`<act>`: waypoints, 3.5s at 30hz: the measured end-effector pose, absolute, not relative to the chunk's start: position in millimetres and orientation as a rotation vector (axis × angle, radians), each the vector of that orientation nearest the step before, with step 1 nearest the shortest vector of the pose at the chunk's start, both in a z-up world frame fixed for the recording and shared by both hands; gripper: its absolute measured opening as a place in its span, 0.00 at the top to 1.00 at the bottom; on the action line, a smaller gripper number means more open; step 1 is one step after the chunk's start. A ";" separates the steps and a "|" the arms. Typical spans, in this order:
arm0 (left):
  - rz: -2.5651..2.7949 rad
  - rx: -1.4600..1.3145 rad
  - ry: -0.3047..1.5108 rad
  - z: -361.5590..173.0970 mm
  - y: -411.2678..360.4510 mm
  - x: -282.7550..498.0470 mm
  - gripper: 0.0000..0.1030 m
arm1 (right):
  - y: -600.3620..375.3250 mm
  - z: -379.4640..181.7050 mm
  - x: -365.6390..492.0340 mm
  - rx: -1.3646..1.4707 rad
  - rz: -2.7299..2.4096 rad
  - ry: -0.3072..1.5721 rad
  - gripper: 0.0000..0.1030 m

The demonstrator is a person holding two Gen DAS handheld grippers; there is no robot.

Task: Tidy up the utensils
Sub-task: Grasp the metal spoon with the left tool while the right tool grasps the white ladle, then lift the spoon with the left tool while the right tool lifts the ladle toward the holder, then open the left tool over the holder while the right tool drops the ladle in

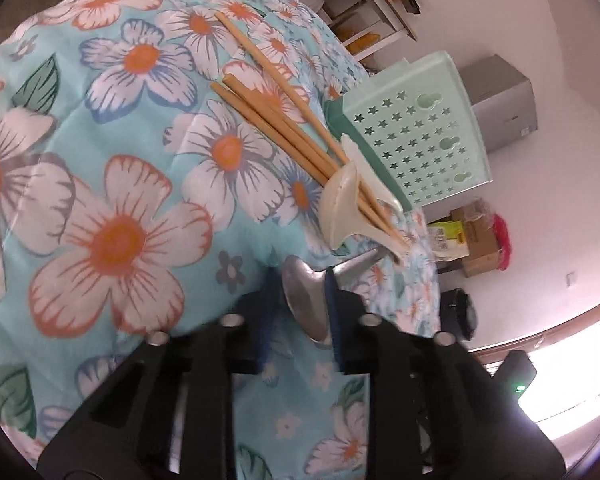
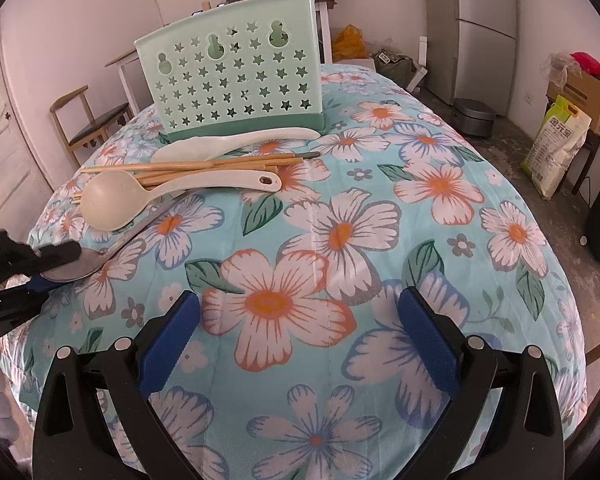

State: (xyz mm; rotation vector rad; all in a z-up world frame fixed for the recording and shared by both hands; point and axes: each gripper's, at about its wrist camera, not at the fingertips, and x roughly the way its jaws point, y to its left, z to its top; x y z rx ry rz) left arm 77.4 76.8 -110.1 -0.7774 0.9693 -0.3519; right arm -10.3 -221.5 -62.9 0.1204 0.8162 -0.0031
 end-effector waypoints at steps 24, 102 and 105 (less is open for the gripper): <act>-0.334 -0.535 0.879 -97.2 142.0 27.4 0.94 | -106.2 2.8 24.8 -0.139 0.359 0.692 0.21; -0.363 -0.061 0.634 119.9 -4.9 241.0 0.65 | -318.7 158.2 17.1 0.434 0.589 0.278 0.94; -0.356 -0.108 0.566 122.4 6.6 225.0 0.59 | -314.5 171.4 22.2 0.425 0.609 0.251 0.94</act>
